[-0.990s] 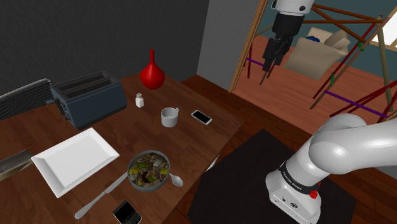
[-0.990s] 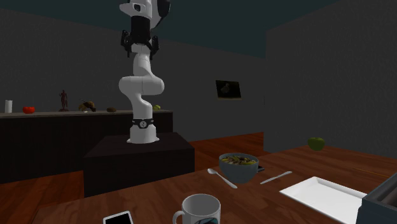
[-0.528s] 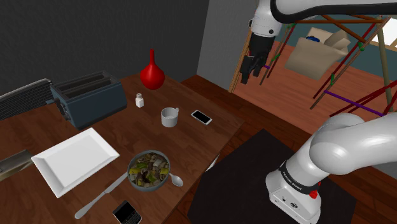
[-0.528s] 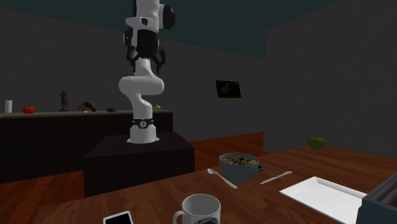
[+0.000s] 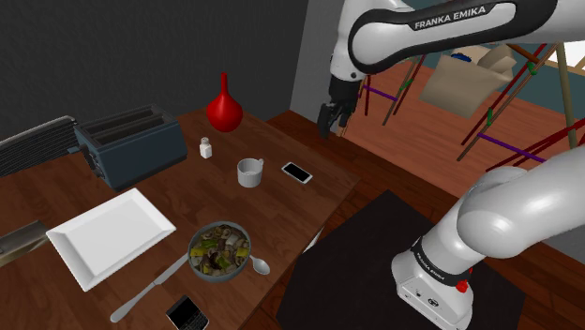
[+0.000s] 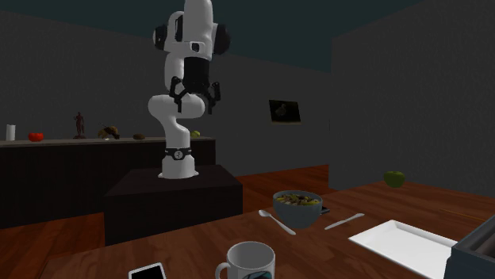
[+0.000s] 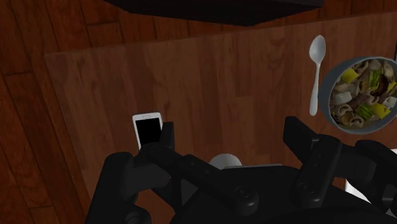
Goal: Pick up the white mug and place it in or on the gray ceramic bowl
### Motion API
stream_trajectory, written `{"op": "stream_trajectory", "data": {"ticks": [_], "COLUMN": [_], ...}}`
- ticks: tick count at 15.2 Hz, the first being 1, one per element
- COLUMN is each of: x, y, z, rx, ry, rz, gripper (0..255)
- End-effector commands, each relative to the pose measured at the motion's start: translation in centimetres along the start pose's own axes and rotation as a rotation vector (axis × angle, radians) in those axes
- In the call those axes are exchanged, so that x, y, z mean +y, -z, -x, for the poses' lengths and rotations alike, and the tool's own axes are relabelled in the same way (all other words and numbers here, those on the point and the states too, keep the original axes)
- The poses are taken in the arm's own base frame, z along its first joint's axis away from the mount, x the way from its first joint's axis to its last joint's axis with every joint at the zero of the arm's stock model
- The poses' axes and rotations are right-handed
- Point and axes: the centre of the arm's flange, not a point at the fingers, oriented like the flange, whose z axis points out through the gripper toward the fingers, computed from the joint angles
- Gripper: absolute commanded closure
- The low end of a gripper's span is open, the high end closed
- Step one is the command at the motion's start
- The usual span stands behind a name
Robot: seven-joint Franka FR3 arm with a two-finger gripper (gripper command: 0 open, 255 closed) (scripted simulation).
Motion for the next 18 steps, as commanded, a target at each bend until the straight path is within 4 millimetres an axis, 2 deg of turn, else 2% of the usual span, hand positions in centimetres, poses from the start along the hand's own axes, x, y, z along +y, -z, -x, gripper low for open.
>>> {"op": "stream_trajectory", "data": {"ticks": [1,18], "x": [-0.5,-6.7], "y": [-2.0,-17.1], "z": [-1.6,-16.1], "rx": [0.01,0.071], "ry": [0.005,0.049], "rz": [0.0,0.01], "gripper": [0,0]}}
